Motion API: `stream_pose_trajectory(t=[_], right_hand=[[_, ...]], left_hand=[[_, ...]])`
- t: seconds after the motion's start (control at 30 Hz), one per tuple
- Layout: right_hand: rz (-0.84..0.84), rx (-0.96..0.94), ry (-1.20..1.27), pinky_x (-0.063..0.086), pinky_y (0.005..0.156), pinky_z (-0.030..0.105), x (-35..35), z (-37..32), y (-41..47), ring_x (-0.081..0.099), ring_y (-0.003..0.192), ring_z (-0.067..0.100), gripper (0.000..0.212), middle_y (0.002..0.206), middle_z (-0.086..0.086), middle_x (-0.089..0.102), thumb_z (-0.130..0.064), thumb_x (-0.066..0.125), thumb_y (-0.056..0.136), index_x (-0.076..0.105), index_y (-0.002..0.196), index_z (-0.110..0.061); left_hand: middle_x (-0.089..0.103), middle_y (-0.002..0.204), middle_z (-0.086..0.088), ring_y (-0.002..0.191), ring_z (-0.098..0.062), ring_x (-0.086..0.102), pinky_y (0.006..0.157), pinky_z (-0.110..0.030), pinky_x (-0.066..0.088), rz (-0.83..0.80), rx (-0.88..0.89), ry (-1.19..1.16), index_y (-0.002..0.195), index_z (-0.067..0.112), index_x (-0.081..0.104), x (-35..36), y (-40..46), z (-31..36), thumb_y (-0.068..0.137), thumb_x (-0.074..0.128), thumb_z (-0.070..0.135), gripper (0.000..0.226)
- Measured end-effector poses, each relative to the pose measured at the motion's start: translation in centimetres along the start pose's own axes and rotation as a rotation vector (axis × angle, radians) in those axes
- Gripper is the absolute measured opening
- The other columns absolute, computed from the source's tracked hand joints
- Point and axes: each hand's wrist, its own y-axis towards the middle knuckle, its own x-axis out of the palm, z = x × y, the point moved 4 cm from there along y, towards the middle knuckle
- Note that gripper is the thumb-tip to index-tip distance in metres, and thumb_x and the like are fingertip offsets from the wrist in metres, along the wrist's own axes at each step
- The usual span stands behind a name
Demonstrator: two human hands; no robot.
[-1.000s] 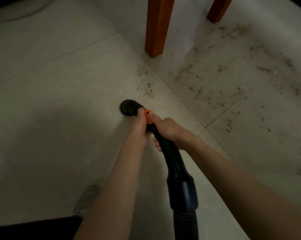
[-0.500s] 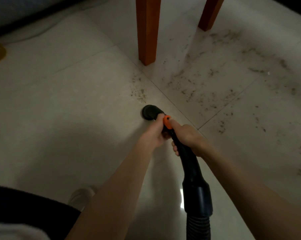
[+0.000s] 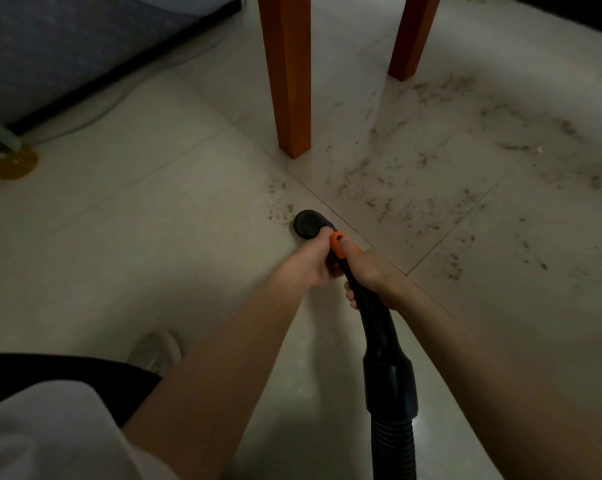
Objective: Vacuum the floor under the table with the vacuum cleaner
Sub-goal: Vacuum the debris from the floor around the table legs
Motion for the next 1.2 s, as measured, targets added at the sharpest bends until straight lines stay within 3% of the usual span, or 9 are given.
stream_pose_trajectory(t=[0.17,0.3,0.47,0.97,1.2], right_hand=[[-0.046,0.052,0.009,0.045,0.04,0.025,-0.5,-0.3,0.6,0.05,0.039,0.02,0.065,0.054,0.012,0.052,-0.055,0.033,0.098,0.056,0.096,0.006],[-0.054,0.077,0.028,0.046,0.039,0.025,-0.4,-0.1,0.6,0.05,0.038,0.018,0.063,0.051,0.011,0.053,-0.054,0.035,0.098,0.056,0.093,0.005],[-0.032,0.129,-0.007,0.045,0.041,0.024,0.5,-0.9,1.0,0.051,0.038,0.017,0.061,0.051,0.009,0.054,-0.054,0.036,0.098,0.056,0.089,0.003],[-0.015,0.155,0.022,0.045,0.04,0.022,2.0,-3.5,1.8,0.05,0.039,0.015,0.056,0.054,0.007,0.052,-0.052,0.035,0.099,0.053,0.089,0.0],[-0.034,0.13,0.068,0.045,0.039,0.024,1.8,-4.0,3.2,0.05,0.04,0.015,0.06,0.053,0.007,0.053,-0.054,0.033,0.098,0.054,0.092,0.001]], left_hand=[[0.059,0.085,-0.008,0.071,-0.017,0.058,0.052,-0.027,0.048,-0.05,-0.041,-0.02,0.103,0.009,0.053,0.4,0.9,-0.2,0.098,0.042,0.04,0.033],[0.06,0.085,-0.007,0.069,-0.017,0.059,0.043,-0.021,0.048,-0.087,-0.036,-0.039,0.114,0.009,0.051,0.1,2.4,-0.7,0.098,0.042,0.038,0.034],[0.061,0.093,-0.01,0.076,-0.019,0.059,0.058,-0.027,0.05,-0.07,-0.027,-0.054,0.103,0.006,0.055,-1.0,3.9,-0.4,0.097,0.043,0.037,0.034],[0.062,0.097,-0.012,0.079,-0.02,0.061,0.061,-0.028,0.051,-0.111,-0.062,-0.054,0.108,0.004,0.053,-2.4,5.0,1.8,0.097,0.046,0.036,0.035],[0.063,0.091,-0.01,0.081,-0.02,0.062,0.067,-0.028,0.053,-0.111,-0.024,-0.04,0.101,0.006,0.056,-2.2,6.2,3.0,0.096,0.047,0.037,0.033]])
